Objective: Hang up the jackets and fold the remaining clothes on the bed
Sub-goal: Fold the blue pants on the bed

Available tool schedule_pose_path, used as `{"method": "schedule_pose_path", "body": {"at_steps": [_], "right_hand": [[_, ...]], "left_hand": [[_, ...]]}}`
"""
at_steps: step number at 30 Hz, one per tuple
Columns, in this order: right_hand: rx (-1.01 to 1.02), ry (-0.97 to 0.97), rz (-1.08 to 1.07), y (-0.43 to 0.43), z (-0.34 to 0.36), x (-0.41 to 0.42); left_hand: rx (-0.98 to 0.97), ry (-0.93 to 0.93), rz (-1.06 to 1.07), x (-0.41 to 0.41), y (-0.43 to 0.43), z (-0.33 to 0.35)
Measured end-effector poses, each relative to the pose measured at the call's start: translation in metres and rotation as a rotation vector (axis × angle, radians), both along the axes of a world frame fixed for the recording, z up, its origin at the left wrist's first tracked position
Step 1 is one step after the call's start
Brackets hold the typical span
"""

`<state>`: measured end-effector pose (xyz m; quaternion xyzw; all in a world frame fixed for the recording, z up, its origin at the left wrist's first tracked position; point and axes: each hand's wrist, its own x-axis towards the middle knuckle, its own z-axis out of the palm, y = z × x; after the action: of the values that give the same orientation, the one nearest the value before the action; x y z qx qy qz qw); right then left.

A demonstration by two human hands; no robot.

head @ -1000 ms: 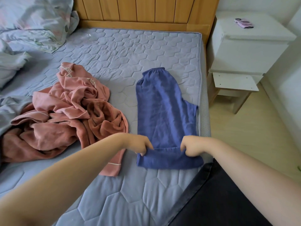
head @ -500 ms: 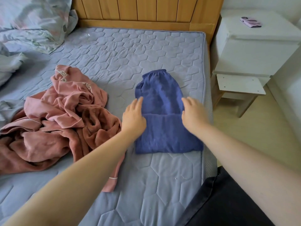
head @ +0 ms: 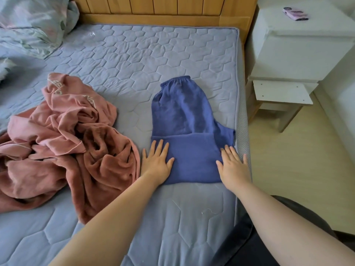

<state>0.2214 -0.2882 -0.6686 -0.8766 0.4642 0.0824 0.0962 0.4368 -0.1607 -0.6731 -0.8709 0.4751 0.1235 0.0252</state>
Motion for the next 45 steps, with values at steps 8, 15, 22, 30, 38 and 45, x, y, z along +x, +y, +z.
{"method": "schedule_pose_path", "body": {"at_steps": [8,15,22,30,38,45], "right_hand": [[-0.067,-0.287,0.459,0.017,0.022,0.018],[-0.012,0.044,0.488,0.020,0.020,0.014],[-0.020,0.030,0.438,0.016,0.023,0.018],[0.202,0.219,0.372,0.030,0.063,0.017],[0.432,0.081,0.294,-0.002,0.095,0.013],[0.128,-0.356,-0.125,-0.013,0.064,0.021]], "left_hand": [[-0.237,-0.098,-0.560,-0.005,0.027,0.011],[-0.058,-0.065,-0.398,-0.003,0.039,0.010],[-0.124,-0.152,-0.517,-0.001,0.020,0.021],[0.319,0.360,-0.447,-0.010,0.006,0.080],[0.195,0.830,-0.160,0.015,0.014,0.088],[-0.352,0.468,0.146,0.016,0.006,0.068]]}}
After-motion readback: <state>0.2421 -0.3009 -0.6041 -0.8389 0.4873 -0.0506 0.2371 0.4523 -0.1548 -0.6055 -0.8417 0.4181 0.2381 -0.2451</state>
